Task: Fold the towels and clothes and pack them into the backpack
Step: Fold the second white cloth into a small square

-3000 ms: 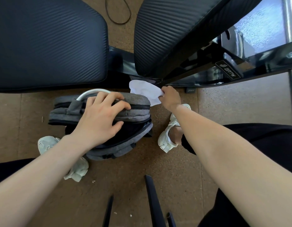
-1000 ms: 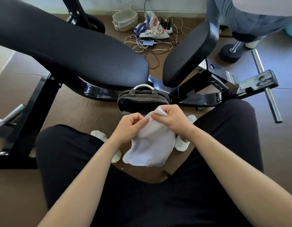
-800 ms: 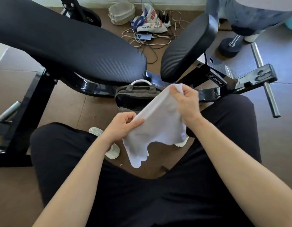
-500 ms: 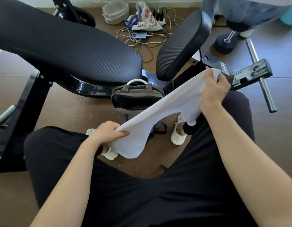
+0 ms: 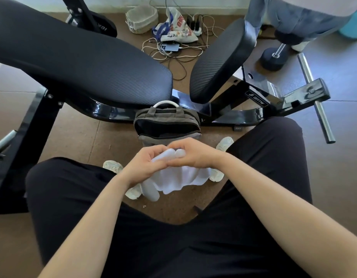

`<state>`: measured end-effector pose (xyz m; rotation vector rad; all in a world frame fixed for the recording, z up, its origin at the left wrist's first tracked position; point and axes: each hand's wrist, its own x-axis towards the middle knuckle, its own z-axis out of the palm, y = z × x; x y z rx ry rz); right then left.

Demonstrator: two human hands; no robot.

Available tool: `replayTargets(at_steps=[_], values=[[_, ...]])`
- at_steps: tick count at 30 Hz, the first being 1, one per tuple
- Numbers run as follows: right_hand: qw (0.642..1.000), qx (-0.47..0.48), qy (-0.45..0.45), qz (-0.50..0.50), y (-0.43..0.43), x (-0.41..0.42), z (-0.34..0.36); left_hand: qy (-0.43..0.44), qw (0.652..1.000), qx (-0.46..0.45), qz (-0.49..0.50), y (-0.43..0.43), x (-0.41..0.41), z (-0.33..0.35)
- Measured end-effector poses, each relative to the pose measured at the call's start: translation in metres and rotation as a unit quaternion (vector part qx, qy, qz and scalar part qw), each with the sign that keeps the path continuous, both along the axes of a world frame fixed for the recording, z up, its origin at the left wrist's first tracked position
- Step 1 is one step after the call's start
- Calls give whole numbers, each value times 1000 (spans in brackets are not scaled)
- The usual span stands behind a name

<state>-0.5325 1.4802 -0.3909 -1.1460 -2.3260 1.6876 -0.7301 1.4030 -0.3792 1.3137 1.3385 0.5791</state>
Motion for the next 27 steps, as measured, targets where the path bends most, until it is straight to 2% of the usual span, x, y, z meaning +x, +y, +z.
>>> replayTargets(at_steps=[4,7,10,16,19,21,24,27], values=[[999,15,-23,-38,6,3,3,0,999,-10,48,1,-13,-3],[985,65,-15,-160,16,11,1,29,996,-8,85,2,-23,-8],[965,75,-24,-251,25,21,-1,47,993,-2,110,3,-30,-9],[946,78,-46,-312,32,41,0,94,992,-30,76,6,-37,-19],[941,63,-36,-330,29,42,1,121,985,-34,114,8,-36,-26],[942,42,-12,-332,24,40,3,70,983,-51,163,9,-34,-23],[935,-1,57,-349,18,35,7,-83,973,-84,199,9,-25,-10],[924,-36,128,-359,11,30,9,-206,949,-130,201,7,-14,-8]])
